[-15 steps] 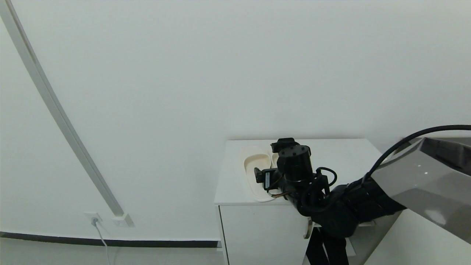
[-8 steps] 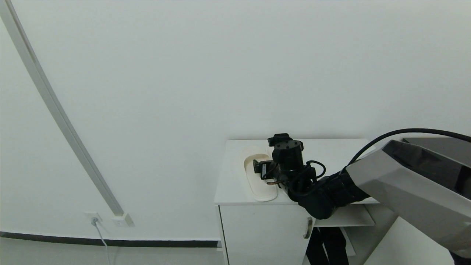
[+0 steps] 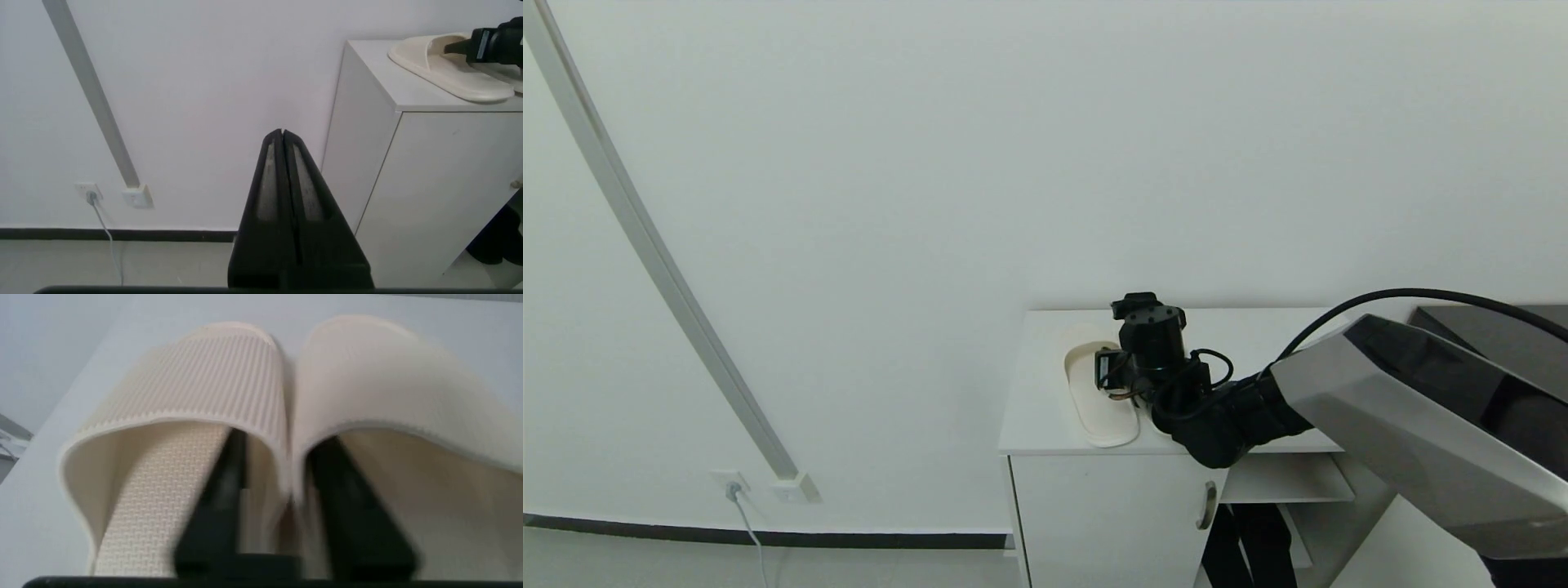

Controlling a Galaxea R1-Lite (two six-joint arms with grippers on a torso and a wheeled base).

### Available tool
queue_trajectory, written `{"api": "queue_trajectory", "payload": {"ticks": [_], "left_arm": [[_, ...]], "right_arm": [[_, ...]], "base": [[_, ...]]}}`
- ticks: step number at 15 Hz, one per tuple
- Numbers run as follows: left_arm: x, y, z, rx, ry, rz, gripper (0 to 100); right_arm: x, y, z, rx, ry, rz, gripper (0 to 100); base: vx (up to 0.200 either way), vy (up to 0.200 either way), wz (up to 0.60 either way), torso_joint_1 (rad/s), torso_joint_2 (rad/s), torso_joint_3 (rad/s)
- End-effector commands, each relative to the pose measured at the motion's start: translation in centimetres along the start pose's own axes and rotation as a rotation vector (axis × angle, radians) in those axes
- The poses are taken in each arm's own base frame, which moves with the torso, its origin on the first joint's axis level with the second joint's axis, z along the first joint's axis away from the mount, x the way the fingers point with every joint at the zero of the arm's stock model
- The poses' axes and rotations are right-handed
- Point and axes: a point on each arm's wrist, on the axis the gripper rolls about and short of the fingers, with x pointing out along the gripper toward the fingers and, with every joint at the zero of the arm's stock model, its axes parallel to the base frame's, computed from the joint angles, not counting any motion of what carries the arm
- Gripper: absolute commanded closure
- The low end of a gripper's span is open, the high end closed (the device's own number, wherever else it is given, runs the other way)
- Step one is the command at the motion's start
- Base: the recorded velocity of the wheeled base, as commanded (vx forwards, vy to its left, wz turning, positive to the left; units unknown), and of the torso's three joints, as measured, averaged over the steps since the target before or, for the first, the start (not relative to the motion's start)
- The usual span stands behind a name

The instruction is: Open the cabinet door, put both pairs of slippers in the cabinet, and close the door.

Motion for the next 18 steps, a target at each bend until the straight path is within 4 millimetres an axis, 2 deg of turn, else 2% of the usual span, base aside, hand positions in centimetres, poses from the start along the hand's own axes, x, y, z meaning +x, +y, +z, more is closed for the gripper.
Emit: {"api": "queue_trajectory", "payload": {"ticks": [1,5,7,11,14,16,18], "left_arm": [[0.0,0.0,0.0,0.0,0.002,0.001,100],[0.0,0.0,0.0,0.0,0.002,0.001,100],[0.0,0.0,0.0,0.0,0.002,0.001,100],[0.0,0.0,0.0,0.0,0.002,0.001,100],[0.0,0.0,0.0,-0.002,0.002,0.002,100],[0.0,0.0,0.0,-0.002,0.002,0.001,100],[0.0,0.0,0.0,-0.002,0.002,0.001,100]], "right_arm": [[0.0,0.0,0.0,0.001,-0.002,-0.002,100],[-0.2,0.0,0.2,-0.006,-0.006,0.0,100],[-0.9,-0.1,1.2,0.0,-0.019,0.005,100],[-6.6,-1.7,4.2,-0.003,0.0,0.091,100],[-14.5,-4.3,6.1,-0.021,0.007,0.195,100],[-19.4,-5.5,6.5,-0.026,0.009,0.278,100],[-23.5,-5.9,6.2,-0.037,0.004,0.335,100]], "base": [[0.0,0.0,0.0,0.0,0.0,0.0],[0.0,0.0,0.0,0.0,0.0,0.0],[0.0,0.0,0.0,0.0,0.0,0.0],[0.0,0.0,0.0,0.0,0.0,0.0],[0.0,0.0,0.0,0.0,0.0,0.0],[0.0,0.0,0.0,0.0,0.0,0.0],[0.0,0.0,0.0,0.0,0.0,0.0]]}}
